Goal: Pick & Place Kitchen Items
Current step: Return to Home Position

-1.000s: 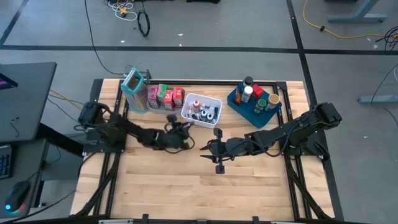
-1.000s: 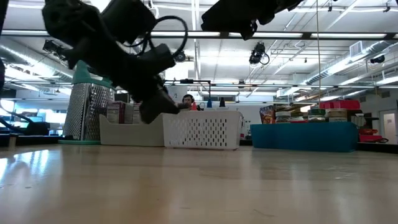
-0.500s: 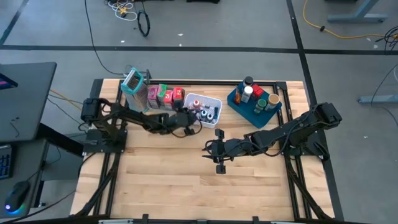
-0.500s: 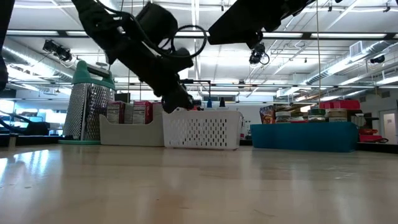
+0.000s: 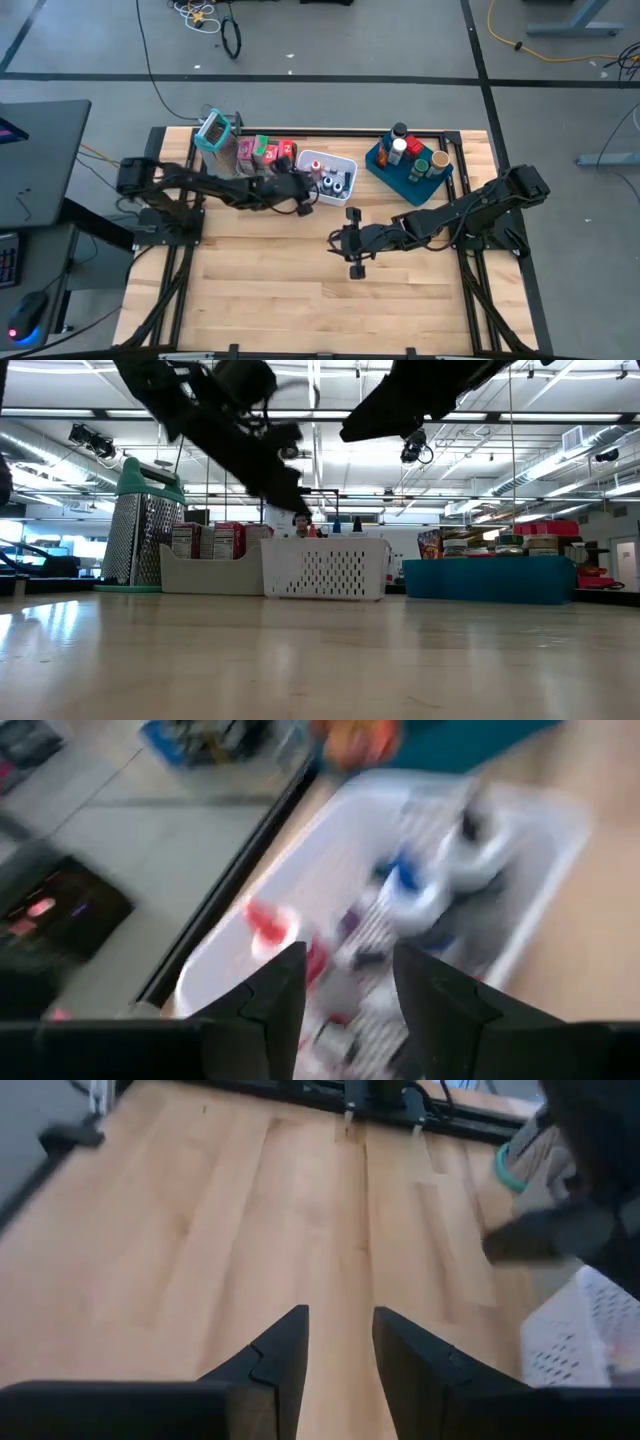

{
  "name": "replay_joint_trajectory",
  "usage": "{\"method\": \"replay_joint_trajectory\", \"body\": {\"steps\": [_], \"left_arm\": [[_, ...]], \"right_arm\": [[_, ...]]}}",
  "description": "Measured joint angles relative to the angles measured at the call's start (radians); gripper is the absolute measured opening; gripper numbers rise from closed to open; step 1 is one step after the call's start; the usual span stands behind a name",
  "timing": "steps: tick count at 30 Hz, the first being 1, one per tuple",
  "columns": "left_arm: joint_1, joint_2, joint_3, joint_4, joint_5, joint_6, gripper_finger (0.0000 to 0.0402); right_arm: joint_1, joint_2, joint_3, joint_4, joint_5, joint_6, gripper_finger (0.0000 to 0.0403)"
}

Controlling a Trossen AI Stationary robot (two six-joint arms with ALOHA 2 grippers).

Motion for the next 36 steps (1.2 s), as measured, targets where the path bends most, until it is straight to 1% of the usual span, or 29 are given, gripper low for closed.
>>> {"method": "replay_joint_trajectory", "body": {"steps": [2,3,6,8,11,14,15,17,20,22,24,27,29,31,33,35,36], "left_arm": [[-0.013,-0.064,0.0,-0.008,0.05,-0.008,0.0159],[-0.02,-0.107,0.0,-0.027,0.065,-0.008,0.0157],[-0.041,-0.253,0.0,-0.115,0.083,-0.006,0.0151],[-0.05,-0.361,0.001,-0.221,0.074,-0.012,0.0147],[-0.064,-0.537,0.001,-0.402,0.076,-0.063,0.0143],[-0.08,-0.695,0.0,-0.57,0.084,-0.096,0.0142],[-0.084,-0.747,-0.005,-0.615,0.082,-0.11,0.0142],[-0.091,-0.844,-0.021,-0.653,0.084,-0.119,0.0144],[-0.094,-1.003,-0.072,-0.708,0.149,-0.072,0.0142],[-0.094,-1.109,-0.123,-0.707,0.196,-0.092,0.014],[-0.094,-1.216,-0.184,-0.717,0.237,-0.115,0.0138],[-0.094,-1.37,-0.279,-0.714,0.28,-0.119,0.0138],[-0.094,-1.458,-0.34,-0.71,0.286,-0.115,0.0138],[-0.094,-1.541,-0.389,-0.663,0.286,-0.128,0.0137],[-0.094,-1.603,-0.422,-0.591,0.29,-0.114,0.0137],[-0.095,-1.606,-0.441,-0.562,0.306,-0.094,0.0137],[-0.095,-1.603,-0.445,-0.575,0.312,-0.092,0.0137]], "right_arm": [[-0.003,0.0,0.0,-0.008,0.018,-0.062,0.0123],[-0.003,0.0,0.0,-0.011,0.047,-0.079,0.0123],[-0.002,-0.009,0.0,-0.039,0.137,-0.052,0.0123],[0.001,-0.034,0.0,-0.09,0.139,-0.029,0.0123],[0.013,-0.1,0.0,-0.192,0.105,-0.018,0.0123],[0.021,-0.178,0.0,-0.295,0.126,0.027,0.0123],[0.022,-0.2,0.0,-0.33,0.141,0.041,0.0123],[0.021,-0.239,-0.017,-0.333,0.144,0.039,0.0123],[0.011,-0.309,-0.093,-0.254,0.111,-0.042,0.0123],[-0.003,-0.371,-0.172,-0.194,0.071,-0.048,0.0123],[-0.017,-0.438,-0.264,-0.113,0.008,-0.042,0.0123],[-0.035,-0.542,-0.408,0.02,-0.068,-0.041,0.0123],[-0.046,-0.617,-0.496,0.094,-0.074,-0.041,0.0123],[-0.056,-0.693,-0.573,0.153,-0.068,-0.041,0.0123],[-0.068,-0.768,-0.636,0.211,-0.072,-0.047,0.0123],[-0.077,-0.841,-0.688,0.248,-0.072,-0.061,0.0123],[-0.082,-0.876,-0.71,0.252,-0.072,-0.071,0.0123]]}}
